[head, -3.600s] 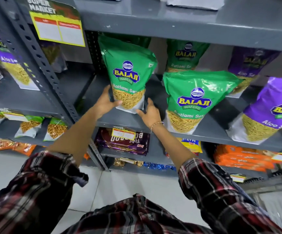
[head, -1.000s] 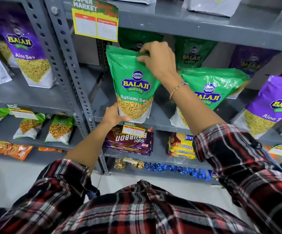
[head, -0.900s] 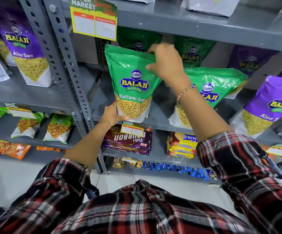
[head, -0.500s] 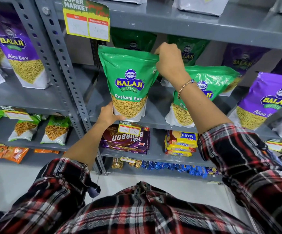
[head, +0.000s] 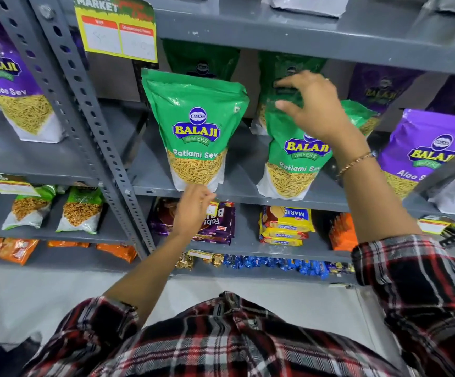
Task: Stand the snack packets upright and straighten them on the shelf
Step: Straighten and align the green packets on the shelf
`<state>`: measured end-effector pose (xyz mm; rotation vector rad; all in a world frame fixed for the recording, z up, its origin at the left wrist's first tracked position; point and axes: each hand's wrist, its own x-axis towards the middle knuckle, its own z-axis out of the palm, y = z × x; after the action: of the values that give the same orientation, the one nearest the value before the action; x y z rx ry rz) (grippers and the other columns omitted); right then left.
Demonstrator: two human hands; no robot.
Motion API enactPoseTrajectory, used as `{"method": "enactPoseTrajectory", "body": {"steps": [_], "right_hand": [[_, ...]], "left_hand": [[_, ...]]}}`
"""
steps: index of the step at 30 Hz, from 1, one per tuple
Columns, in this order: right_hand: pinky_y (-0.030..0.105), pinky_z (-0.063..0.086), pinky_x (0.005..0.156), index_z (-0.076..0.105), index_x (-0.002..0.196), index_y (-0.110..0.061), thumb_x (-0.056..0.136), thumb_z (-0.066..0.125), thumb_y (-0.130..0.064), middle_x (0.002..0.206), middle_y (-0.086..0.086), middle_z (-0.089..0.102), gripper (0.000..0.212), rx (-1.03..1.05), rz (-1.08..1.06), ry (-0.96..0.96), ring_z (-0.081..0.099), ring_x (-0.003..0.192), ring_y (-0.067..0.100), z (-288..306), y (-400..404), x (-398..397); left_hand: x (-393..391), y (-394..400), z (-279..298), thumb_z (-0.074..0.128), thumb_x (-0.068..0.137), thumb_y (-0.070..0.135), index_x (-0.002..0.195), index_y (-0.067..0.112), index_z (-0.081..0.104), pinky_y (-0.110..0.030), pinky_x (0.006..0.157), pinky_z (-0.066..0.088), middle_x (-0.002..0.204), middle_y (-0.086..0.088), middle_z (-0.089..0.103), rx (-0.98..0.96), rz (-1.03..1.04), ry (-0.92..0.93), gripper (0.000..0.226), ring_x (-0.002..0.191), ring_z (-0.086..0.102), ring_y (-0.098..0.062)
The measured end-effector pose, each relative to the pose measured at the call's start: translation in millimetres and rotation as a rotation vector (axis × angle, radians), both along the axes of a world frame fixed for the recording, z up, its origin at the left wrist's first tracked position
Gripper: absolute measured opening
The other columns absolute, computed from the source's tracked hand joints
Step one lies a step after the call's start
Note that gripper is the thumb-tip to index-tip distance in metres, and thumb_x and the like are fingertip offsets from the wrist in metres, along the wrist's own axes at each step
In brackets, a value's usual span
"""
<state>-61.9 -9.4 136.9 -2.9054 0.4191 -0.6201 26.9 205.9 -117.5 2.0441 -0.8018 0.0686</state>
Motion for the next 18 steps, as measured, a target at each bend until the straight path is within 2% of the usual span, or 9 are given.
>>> {"method": "enactPoseTrajectory", "body": {"steps": [2, 4, 6, 7, 9, 11, 13, 15, 18], "right_hand": [[0.045, 0.034, 0.105, 0.056, 0.122, -0.020, 0.086, 0.059, -0.034, 0.126, 0.015, 0.057, 0.039, -0.004, -0.038, 0.009, 0.049, 0.119, 0.033, 5.0, -20.4, -16.5], [0.042, 0.038, 0.103, 0.057, 0.120, -0.017, 0.085, 0.062, -0.032, 0.124, 0.017, 0.059, 0.038, 0.007, -0.074, 0.015, 0.052, 0.117, 0.034, 10.8, -40.8, -32.2], [0.041, 0.042, 0.101, 0.059, 0.118, -0.016, 0.083, 0.064, -0.031, 0.123, 0.017, 0.061, 0.038, 0.039, -0.090, 0.027, 0.055, 0.115, 0.033, 12.6, -50.5, -41.9], [0.042, 0.043, 0.101, 0.059, 0.117, -0.017, 0.083, 0.066, -0.031, 0.123, 0.016, 0.062, 0.038, 0.053, -0.093, 0.044, 0.056, 0.114, 0.033, 13.5, -54.2, -45.9], [0.043, 0.044, 0.101, 0.060, 0.116, -0.017, 0.082, 0.067, -0.031, 0.124, 0.012, 0.062, 0.037, 0.081, -0.091, 0.086, 0.056, 0.115, 0.031, 12.0, -60.4, -51.2], [0.045, 0.045, 0.100, 0.061, 0.115, -0.020, 0.083, 0.064, -0.033, 0.125, 0.009, 0.063, 0.035, 0.077, -0.086, 0.112, 0.056, 0.116, 0.031, 7.9, -64.2, -52.3], [0.046, 0.048, 0.097, 0.062, 0.114, -0.024, 0.086, 0.060, -0.036, 0.121, 0.009, 0.065, 0.031, 0.053, -0.089, 0.105, 0.057, 0.114, 0.033, 3.2, -65.5, -48.5], [0.044, 0.050, 0.093, 0.065, 0.110, -0.024, 0.088, 0.057, -0.034, 0.114, 0.011, 0.069, 0.026, 0.029, -0.108, 0.051, 0.059, 0.108, 0.036, -0.7, -66.3, -44.4], [0.043, 0.051, 0.092, 0.069, 0.106, -0.022, 0.087, 0.059, -0.032, 0.109, 0.009, 0.072, 0.023, 0.052, -0.143, -0.062, 0.062, 0.104, 0.035, -1.3, -71.1, -40.7]], "left_hand": [[-12.3, -30.8, 6.3, 0.052, 0.090, 0.041, 0.095, 0.019, 0.056, -0.042, 0.080, 0.050, 0.092, 0.003, 0.053, 0.028, -0.150, -0.027, 0.023, 0.086, 0.048, -0.005], [-23.3, -66.4, 14.9, 0.064, 0.083, 0.038, 0.121, 0.015, 0.047, -0.040, 0.091, 0.050, 0.118, -0.007, 0.054, 0.022, -0.268, 0.059, 0.047, 0.101, 0.049, -0.007], [-25.3, -92.8, 21.1, 0.077, 0.072, 0.035, 0.142, 0.011, 0.021, -0.031, 0.105, 0.035, 0.148, -0.012, 0.030, -0.016, -0.309, 0.243, 0.093, 0.127, 0.037, -0.014], [-24.0, -104.9, 23.6, 0.081, 0.067, 0.033, 0.146, 0.009, 0.009, -0.030, 0.109, 0.026, 0.155, -0.012, 0.017, -0.004, -0.305, 0.330, 0.110, 0.137, 0.027, -0.018], [-22.2, -124.0, 25.8, 0.086, 0.060, 0.033, 0.147, 0.009, -0.002, -0.031, 0.113, 0.019, 0.158, -0.010, 0.008, 0.067, -0.318, 0.419, 0.126, 0.144, 0.015, -0.022], [-22.3, -139.5, 26.7, 0.088, 0.057, 0.033, 0.145, 0.010, 0.006, -0.037, 0.113, 0.029, 0.154, -0.011, 0.024, 0.081, -0.333, 0.421, 0.123, 0.140, 0.027, -0.024], [-22.6, -151.3, 27.2, 0.088, 0.055, 0.034, 0.136, 0.011, 0.026, -0.034, 0.099, 0.042, 0.140, -0.010, 0.047, 0.060, -0.281, 0.424, 0.104, 0.128, 0.046, -0.026], [-25.2, -158.3, 26.5, 0.087, 0.057, 0.035, 0.127, 0.012, 0.040, -0.029, 0.089, 0.044, 0.129, -0.010, 0.059, 0.077, -0.246, 0.399, 0.088, 0.118, 0.056, -0.026], [-27.5, -160.3, 23.8, 0.085, 0.060, 0.035, 0.123, 0.012, 0.049, -0.023, 0.087, 0.041, 0.123, -0.011, 0.064, 0.076, -0.231, 0.332, 0.076, 0.113, 0.060, -0.026]]}}
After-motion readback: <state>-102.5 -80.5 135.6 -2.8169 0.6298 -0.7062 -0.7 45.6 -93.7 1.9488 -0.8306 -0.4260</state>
